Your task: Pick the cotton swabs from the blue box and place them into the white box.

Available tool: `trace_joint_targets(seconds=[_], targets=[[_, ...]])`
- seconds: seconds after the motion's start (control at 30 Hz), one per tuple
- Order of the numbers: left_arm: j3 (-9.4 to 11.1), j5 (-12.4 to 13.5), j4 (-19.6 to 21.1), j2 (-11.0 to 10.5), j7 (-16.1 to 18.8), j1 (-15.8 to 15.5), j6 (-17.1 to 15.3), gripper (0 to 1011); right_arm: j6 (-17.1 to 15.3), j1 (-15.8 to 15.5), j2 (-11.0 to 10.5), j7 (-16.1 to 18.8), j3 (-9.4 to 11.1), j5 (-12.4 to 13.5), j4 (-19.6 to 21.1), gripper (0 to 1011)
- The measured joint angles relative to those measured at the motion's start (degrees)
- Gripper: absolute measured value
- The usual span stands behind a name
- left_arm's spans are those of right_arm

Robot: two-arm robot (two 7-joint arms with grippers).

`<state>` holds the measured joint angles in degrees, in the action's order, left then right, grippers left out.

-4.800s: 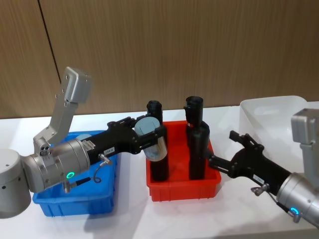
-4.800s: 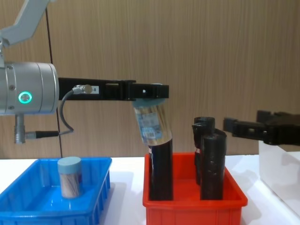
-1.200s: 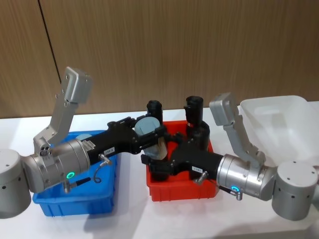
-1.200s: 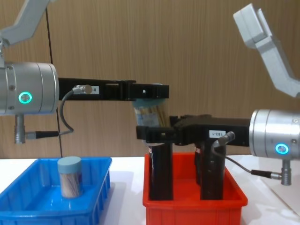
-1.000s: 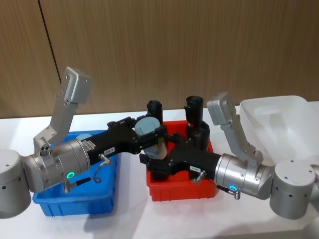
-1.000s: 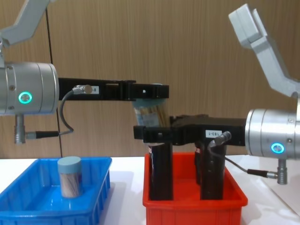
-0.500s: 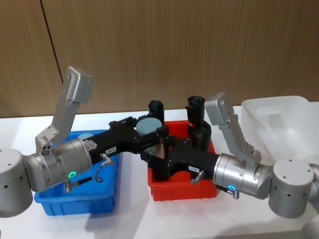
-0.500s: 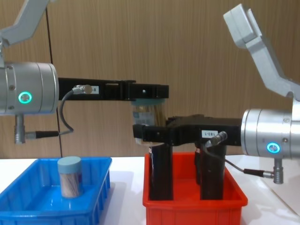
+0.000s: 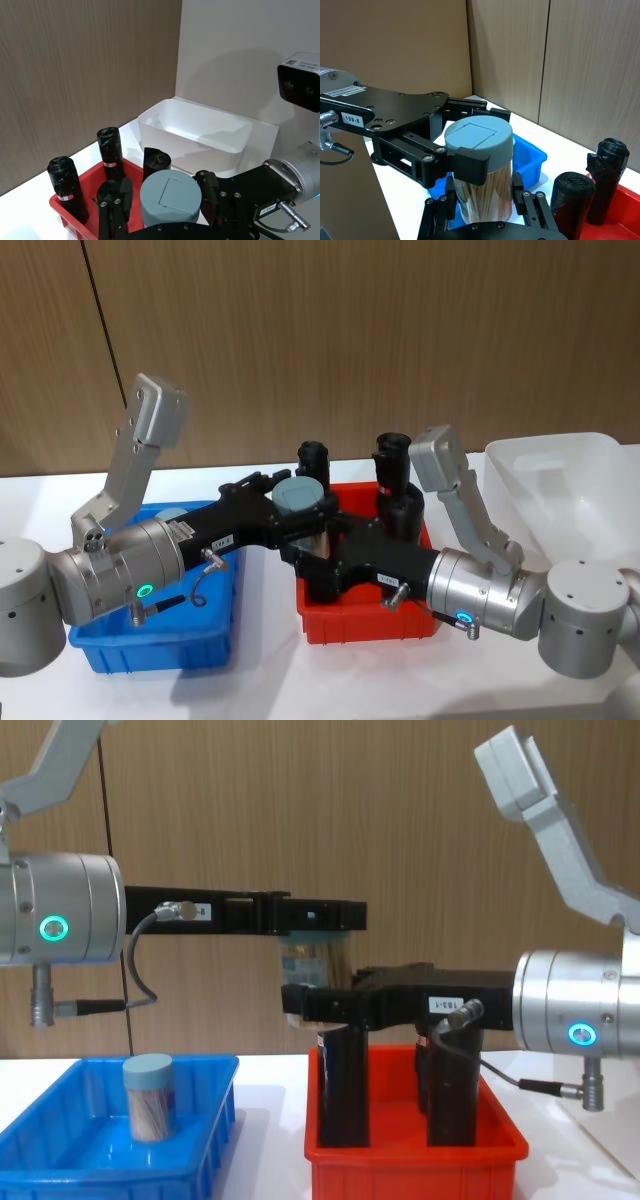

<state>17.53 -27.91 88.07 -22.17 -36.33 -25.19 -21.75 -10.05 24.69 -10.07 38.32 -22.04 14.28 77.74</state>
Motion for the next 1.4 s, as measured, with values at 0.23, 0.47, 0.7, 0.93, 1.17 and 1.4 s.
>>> trace_joint_targets(seconds=[0.23,0.47,0.7,0.93,1.17,1.4], targets=[[0.00,0.00,0.00,0.00,0.00,0.00,0.00,1004,0.15,-0.03,-0.15,-0.15,-0.13,0.31,0.12,642],[-0.01,0.00,0.00,0.00,0.00,0.00,0.00,1004,0.32,-0.11,-0.32,-0.44,-0.22,0.74,0.22,642],[-0.01,0.00,0.00,-0.01,0.00,0.00,0.00,1004,0.60,-0.47,-0.69,-1.30,-0.17,1.24,0.46,642],[-0.01,0.00,0.00,-0.01,0.00,0.00,0.00,1004,1.21,-1.35,-1.60,-3.61,0.41,2.10,0.82,641],[-0.01,0.00,0.00,0.00,0.00,0.00,0.00,1004,2.30,-2.37,-2.89,-6.76,1.51,3.03,0.96,641],[-0.01,0.00,0.00,0.00,0.00,0.00,0.00,1004,3.70,-3.13,-4.49,-10.07,3.12,3.85,0.87,642]])
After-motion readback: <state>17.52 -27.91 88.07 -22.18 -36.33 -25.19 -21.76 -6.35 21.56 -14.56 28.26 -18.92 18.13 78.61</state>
